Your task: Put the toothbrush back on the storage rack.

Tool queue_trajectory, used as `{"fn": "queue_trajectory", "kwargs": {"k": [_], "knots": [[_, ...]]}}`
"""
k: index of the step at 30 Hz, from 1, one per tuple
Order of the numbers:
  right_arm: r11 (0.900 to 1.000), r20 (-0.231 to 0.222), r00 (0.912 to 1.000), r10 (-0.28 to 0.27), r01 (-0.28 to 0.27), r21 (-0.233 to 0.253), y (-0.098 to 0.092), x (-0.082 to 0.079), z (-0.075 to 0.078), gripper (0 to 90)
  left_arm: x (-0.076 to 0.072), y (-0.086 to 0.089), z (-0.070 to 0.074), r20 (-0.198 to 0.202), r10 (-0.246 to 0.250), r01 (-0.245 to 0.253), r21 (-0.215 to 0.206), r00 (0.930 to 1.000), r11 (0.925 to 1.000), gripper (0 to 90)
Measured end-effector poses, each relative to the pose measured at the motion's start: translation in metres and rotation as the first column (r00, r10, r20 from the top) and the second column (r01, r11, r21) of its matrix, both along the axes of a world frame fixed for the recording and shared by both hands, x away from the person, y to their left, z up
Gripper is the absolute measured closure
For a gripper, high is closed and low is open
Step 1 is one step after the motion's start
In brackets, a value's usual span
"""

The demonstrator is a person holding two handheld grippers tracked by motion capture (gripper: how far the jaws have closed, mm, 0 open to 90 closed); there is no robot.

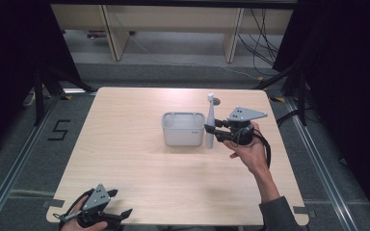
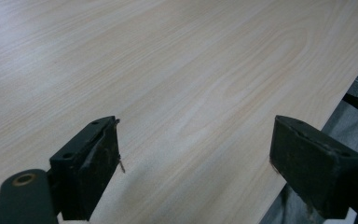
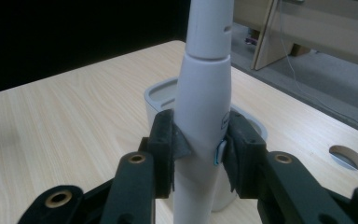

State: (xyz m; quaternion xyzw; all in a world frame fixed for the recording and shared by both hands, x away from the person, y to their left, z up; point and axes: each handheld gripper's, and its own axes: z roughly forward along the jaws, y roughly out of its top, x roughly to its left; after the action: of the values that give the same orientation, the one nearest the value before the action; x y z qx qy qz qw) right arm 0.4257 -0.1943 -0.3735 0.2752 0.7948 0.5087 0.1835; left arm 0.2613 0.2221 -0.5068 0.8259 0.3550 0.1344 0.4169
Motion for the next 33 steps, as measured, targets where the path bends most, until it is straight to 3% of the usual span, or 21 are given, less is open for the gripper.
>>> {"fn": "queue_trajectory", "kwargs": {"k": [1,6,7,11,16,17,19,27,29,30,32,33], "knots": [[1.000,0.019,0.9998,0.001,-0.001,-0.003,0.002,0.001,0.001,66.9,0.000,0.000,0.000,0.000,-0.005,0.005,0.001,1.0000,1.0000,15.1],[1.000,-0.002,0.9999,0.015,-0.015,0.012,0.013,0.002,0.008,66.9,0.000,-0.001,0.000,-0.001,0.002,-0.002,-0.013,1.0000,0.9999,15.1],[1.000,0.002,0.9998,0.019,-0.019,0.019,0.016,0.003,0.009,66.9,0.000,0.001,0.001,0.003,-0.012,0.012,0.013,0.9999,0.9998,15.1],[1.000,-0.023,0.9996,0.016,-0.016,0.016,0.025,0.005,0.014,66.9,-0.001,-0.001,0.000,0.003,0.008,-0.007,-0.018,1.0000,0.9998,15.1],[1.000,-0.002,0.9997,0.025,-0.025,0.013,0.036,0.011,0.018,66.9,-0.001,0.000,0.000,0.005,0.008,-0.007,-0.018,1.0000,0.9998,15.1],[0.999,-0.031,0.9990,0.031,-0.030,0.018,0.039,0.011,0.019,66.9,0.000,0.001,0.001,0.009,0.000,0.000,0.004,1.0000,1.0000,15.1],[0.999,-0.011,0.9992,0.038,-0.038,0.009,0.042,0.014,0.022,66.9,0.000,0.001,0.001,0.010,-0.003,0.003,0.008,0.9999,1.0000,15.1],[0.999,-0.026,0.9989,0.040,-0.039,0.014,0.056,0.017,0.035,66.9,0.000,0.002,0.001,0.008,-0.006,0.006,0.010,0.9999,0.9999,15.1],[0.999,-0.012,0.9991,0.041,-0.041,0.023,0.059,0.020,0.038,66.9,-0.001,0.000,0.000,0.006,0.001,-0.001,-0.023,1.0000,0.9997,15.1],[0.999,-0.016,0.9991,0.040,-0.039,0.015,0.062,0.023,0.041,66.9,0.000,0.001,0.001,0.009,-0.006,0.006,0.004,0.9999,1.0000,15.1],[0.999,-0.020,0.9991,0.039,-0.038,0.012,0.062,0.024,0.042,66.9,0.000,0.002,0.001,0.008,-0.006,0.006,0.009,0.9999,0.9999,15.1],[0.999,0.005,0.9995,0.030,-0.030,0.014,0.065,0.027,0.044,66.9,-0.001,0.000,0.000,0.007,-0.001,0.001,-0.021,1.0000,0.9998,15.1]]}}
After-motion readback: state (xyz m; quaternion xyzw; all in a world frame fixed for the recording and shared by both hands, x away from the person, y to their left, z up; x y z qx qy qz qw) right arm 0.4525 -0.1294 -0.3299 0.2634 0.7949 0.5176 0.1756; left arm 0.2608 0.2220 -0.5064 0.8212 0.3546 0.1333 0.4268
